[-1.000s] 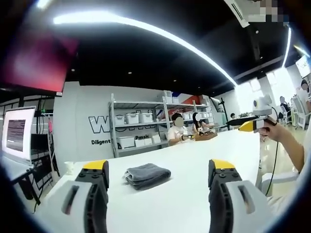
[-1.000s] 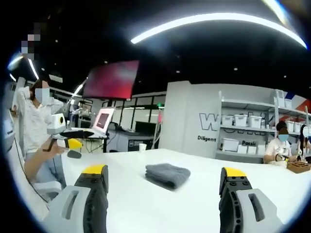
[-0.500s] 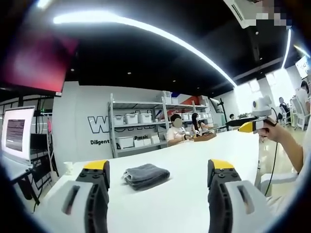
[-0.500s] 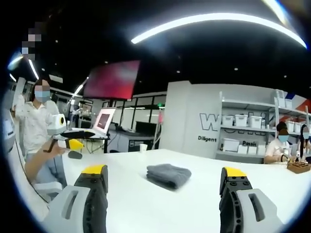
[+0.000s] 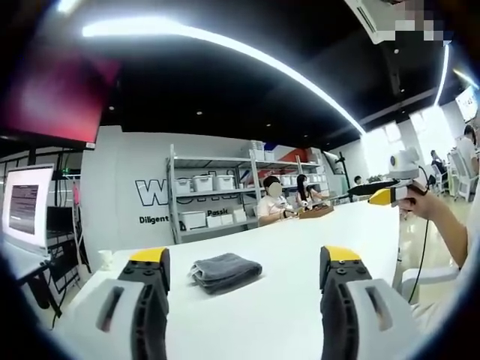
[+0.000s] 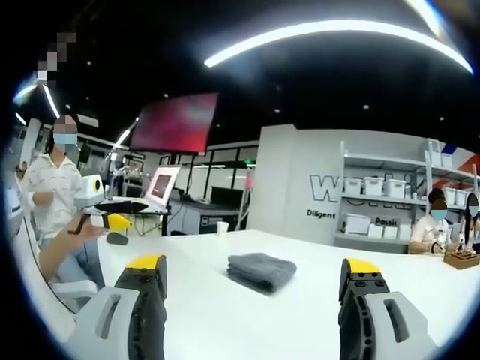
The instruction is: Open the folded towel by lifting each exposed corner and separating the folded layers until the towel lies flat within the target outline without major curled edges
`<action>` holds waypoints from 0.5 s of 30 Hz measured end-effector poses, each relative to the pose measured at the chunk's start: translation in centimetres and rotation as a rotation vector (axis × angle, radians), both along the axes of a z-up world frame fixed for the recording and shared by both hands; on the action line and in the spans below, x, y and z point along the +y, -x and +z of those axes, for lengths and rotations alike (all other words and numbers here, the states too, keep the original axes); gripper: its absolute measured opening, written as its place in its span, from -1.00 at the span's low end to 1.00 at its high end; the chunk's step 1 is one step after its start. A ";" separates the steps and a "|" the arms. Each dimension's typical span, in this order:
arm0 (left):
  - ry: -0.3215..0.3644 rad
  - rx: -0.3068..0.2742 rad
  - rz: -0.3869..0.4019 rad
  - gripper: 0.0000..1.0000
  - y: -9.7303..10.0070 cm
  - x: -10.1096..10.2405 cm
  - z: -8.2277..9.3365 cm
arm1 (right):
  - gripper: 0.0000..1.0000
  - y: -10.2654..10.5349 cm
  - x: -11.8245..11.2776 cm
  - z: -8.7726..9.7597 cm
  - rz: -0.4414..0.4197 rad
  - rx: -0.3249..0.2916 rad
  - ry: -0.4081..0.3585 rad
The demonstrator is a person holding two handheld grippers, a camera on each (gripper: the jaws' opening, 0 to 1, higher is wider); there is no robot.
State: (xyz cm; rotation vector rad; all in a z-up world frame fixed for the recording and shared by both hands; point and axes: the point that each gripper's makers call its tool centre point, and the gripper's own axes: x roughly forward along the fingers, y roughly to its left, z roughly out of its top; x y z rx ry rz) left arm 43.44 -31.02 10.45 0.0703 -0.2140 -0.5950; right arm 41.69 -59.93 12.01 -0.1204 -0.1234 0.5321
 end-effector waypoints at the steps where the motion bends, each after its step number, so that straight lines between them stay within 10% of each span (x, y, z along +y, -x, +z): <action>1: 0.000 0.000 0.000 0.62 0.0 0.0 0.0 | 0.91 0.0 0.0 0.0 -0.001 0.000 0.000; 15: -0.024 -0.001 0.007 0.60 0.0 0.1 0.0 | 0.91 0.1 0.2 0.0 0.002 0.000 0.001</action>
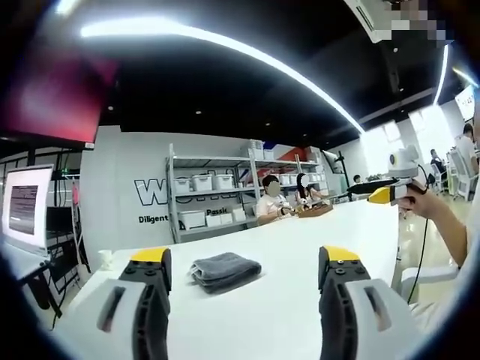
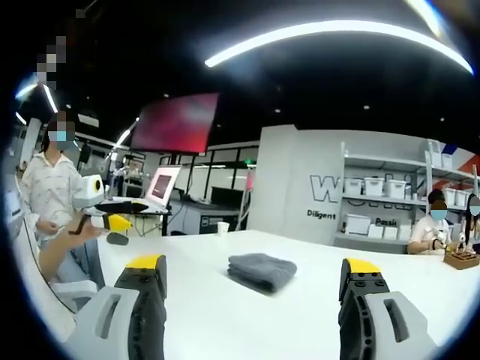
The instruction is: Open the folded towel by lifting each exposed corner and separating the folded layers until the towel lies flat within the target outline without major curled edges
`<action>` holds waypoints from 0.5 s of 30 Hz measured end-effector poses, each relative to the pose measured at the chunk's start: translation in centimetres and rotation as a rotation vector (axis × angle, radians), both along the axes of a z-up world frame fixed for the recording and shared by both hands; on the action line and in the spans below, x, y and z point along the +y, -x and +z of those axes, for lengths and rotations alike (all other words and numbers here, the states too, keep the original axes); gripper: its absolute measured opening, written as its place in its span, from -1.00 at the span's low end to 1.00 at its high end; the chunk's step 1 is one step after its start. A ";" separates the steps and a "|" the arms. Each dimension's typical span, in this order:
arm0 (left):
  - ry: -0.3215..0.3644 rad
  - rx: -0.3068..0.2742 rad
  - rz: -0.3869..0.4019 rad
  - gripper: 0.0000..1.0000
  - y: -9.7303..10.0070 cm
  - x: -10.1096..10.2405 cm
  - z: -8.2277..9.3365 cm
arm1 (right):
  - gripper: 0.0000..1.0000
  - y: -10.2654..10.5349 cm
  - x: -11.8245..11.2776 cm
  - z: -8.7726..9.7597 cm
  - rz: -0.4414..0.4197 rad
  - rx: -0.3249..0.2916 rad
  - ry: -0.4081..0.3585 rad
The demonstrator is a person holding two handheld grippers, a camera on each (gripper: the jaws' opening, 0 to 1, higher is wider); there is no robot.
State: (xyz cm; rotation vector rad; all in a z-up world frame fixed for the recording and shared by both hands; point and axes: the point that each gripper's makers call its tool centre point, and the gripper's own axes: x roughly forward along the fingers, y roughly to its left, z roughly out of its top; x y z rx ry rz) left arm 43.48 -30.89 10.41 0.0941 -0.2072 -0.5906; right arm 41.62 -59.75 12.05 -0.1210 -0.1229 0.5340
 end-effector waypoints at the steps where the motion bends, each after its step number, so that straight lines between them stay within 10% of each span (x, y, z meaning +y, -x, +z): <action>1: -0.004 -0.006 0.003 0.61 0.0 0.0 0.1 | 0.91 0.0 0.0 0.0 0.000 -0.001 0.001; 15: -0.001 0.002 -0.007 0.58 0.1 -0.2 0.0 | 0.90 -0.1 0.2 -0.1 0.001 0.002 0.004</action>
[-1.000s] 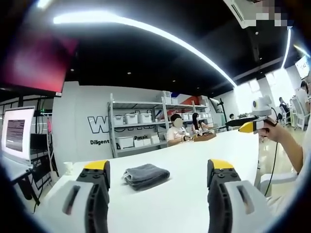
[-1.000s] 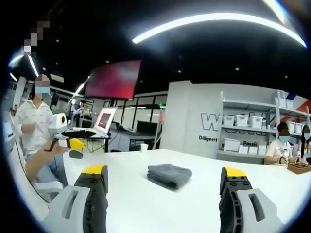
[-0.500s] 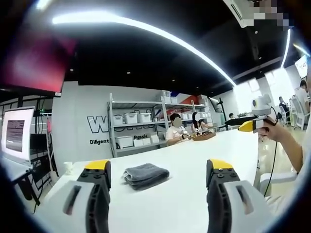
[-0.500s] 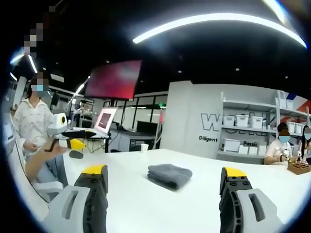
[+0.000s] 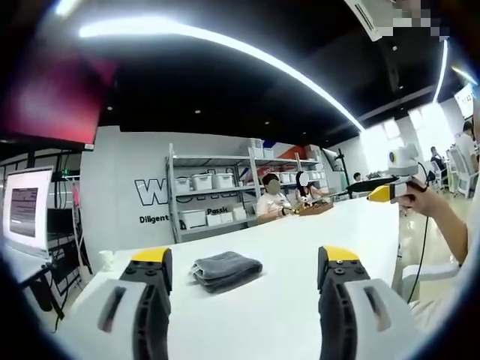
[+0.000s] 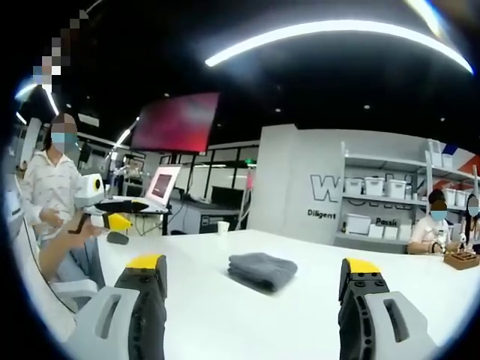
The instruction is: Open the folded towel by lifting each exposed corner and separating the folded layers until the towel lies flat within the target outline without major curled edges
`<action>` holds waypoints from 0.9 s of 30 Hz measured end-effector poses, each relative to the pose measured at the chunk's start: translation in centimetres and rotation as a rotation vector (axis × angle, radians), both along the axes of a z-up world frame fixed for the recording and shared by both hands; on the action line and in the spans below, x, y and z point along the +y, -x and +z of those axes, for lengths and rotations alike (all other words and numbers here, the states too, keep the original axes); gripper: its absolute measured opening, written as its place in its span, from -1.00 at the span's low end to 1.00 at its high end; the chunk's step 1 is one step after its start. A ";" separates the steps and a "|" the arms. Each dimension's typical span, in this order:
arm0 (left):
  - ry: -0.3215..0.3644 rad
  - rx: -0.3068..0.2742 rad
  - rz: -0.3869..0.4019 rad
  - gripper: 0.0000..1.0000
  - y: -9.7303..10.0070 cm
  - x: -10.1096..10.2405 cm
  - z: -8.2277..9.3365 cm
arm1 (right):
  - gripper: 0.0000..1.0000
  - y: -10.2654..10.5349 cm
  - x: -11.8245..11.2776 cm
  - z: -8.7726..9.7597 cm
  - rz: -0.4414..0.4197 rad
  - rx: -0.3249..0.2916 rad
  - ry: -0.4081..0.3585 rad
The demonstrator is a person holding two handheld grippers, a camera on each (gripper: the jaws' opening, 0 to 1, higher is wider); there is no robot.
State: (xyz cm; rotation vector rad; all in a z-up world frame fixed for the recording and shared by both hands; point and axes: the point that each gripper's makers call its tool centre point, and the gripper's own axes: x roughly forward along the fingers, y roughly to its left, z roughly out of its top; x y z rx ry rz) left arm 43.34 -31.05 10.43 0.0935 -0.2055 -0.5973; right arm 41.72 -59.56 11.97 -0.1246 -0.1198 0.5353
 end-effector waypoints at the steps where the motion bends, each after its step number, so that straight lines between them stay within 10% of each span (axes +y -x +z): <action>1: 0.001 0.000 -0.002 0.58 0.0 0.0 0.0 | 0.90 0.0 0.0 0.0 0.001 0.000 0.000; 27: -0.010 0.013 -0.022 0.58 0.2 -0.7 -0.5 | 0.90 -0.2 0.5 -0.5 0.021 0.025 -0.012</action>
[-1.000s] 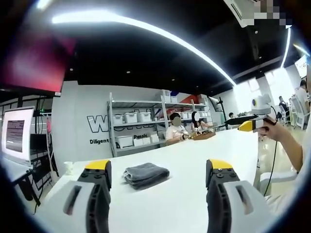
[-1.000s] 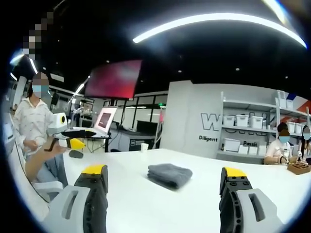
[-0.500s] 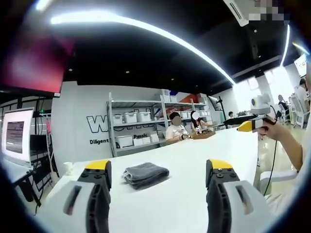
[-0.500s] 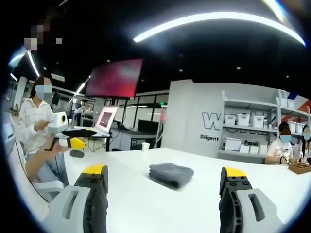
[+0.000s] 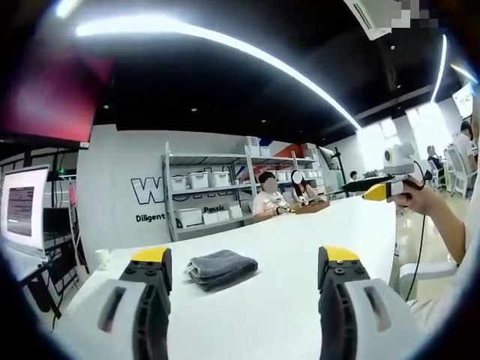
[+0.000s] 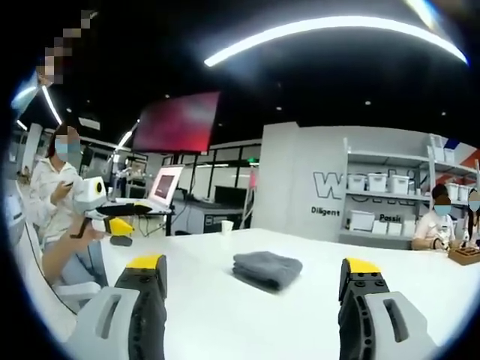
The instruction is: Open the folded towel by lifting each exposed corner and separating the folded layers until the towel lies flat within the target outline without major curled edges
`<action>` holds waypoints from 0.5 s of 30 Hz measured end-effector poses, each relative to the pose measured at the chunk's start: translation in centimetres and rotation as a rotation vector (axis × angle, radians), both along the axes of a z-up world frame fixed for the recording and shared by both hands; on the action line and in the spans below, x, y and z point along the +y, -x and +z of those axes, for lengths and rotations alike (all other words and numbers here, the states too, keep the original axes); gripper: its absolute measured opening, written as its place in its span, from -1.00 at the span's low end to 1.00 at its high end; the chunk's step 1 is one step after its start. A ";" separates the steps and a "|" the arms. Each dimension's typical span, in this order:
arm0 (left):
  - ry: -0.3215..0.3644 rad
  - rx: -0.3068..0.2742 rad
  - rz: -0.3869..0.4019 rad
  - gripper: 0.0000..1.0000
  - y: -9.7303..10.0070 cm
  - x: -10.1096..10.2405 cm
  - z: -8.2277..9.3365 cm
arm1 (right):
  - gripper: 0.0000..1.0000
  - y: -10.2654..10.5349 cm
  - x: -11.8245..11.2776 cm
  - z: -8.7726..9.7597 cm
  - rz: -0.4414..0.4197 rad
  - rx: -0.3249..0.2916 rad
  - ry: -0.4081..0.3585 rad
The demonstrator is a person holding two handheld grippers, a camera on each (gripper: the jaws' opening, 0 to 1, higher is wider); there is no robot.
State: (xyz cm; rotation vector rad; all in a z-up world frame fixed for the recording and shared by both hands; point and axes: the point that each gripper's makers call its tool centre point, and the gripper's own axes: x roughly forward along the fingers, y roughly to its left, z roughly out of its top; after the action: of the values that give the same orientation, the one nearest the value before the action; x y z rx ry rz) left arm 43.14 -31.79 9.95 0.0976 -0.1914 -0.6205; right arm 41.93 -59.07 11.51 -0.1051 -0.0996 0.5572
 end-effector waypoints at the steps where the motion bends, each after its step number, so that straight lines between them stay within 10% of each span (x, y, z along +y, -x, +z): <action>1: 0.000 0.003 -0.001 0.58 0.0 0.0 -0.1 | 0.89 0.0 0.1 -0.1 0.002 0.001 0.002; 15: 0.017 0.037 -0.025 0.49 0.1 -0.3 -0.4 | 0.75 0.2 1.1 -0.3 0.051 0.036 -0.008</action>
State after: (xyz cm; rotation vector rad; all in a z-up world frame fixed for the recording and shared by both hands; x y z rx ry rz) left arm 43.00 -32.09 9.58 0.0675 -0.1619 -0.6455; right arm 41.70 -57.98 11.17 -0.0855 -0.0699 0.6089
